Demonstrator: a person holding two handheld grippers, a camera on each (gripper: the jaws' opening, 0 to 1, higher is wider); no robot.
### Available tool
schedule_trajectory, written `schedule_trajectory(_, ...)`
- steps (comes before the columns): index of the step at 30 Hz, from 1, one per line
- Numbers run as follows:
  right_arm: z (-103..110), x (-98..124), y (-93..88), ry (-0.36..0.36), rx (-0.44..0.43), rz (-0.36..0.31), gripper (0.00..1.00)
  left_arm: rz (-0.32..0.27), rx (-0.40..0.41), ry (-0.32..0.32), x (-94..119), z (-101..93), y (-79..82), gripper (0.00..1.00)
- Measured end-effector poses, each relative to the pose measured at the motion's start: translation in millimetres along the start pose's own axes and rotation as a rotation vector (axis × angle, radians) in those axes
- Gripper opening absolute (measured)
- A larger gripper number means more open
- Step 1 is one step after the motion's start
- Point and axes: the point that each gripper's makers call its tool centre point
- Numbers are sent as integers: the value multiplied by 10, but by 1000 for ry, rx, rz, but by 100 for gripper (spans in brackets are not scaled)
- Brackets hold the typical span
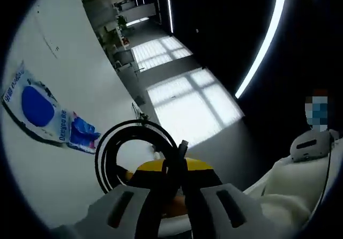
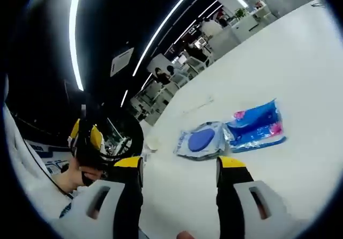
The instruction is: Arrange the tabletop items into an orderly group along one side of the table until the central work area is clear of visible clutter.
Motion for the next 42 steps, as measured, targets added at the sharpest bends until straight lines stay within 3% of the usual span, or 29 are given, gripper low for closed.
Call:
schedule_trajectory(3, 120, -104, -56, 56, 26, 34, 55, 23, 13, -41, -48, -82, -75, 9)
schedule_trajectory(6, 206, -146, -59, 109, -1, 26, 53, 31, 22, -55, -58, -103, -100, 9)
schedule_trajectory(11, 404, -140, 74, 224, -132, -60, 56, 32, 41, -93, -49, -176, -86, 9)
schedule_trajectory(14, 447, -127, 125, 249, -181, -92, 57, 52, 42, -89, -56, -172, -122, 9)
schedule_trajectory(20, 609, -220, 1, 315, -203, -19, 56, 110, 66, -121, -127, -217, -282, 9)
schedule_trajectory(22, 632, -258, -37, 335, -213, -2, 45, 122, 65, -127, -159, -226, -319, 9)
schedule_trajectory(24, 711, -232, -77, 378, -239, 18, 26, 116, 45, -94, -155, -151, -305, 9)
schedule_trajectory(25, 668, -240, -88, 346, -262, 20, 27, 119, 42, -99, -141, -155, -306, 9)
schedule_trajectory(30, 533, -106, -89, 327, -327, 22, 14, 98, 1, -61, -41, -96, -201, 9)
schedule_trajectory(38, 387, 86, 54, 296, -381, -39, 7, 16, -102, 107, 132, 243, 70, 10)
schedule_trajectory(42, 385, 150, 109, 301, -397, -58, 5, 12, -142, 181, 202, 386, 131, 9)
Point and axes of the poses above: the point that each gripper's makers call its tool centre point, and the gripper's own axes: x roughly backward along the fingers, z roughly to its left, y roughly out of its top, and after that the axes turned 4 degrees about -z, right-handed
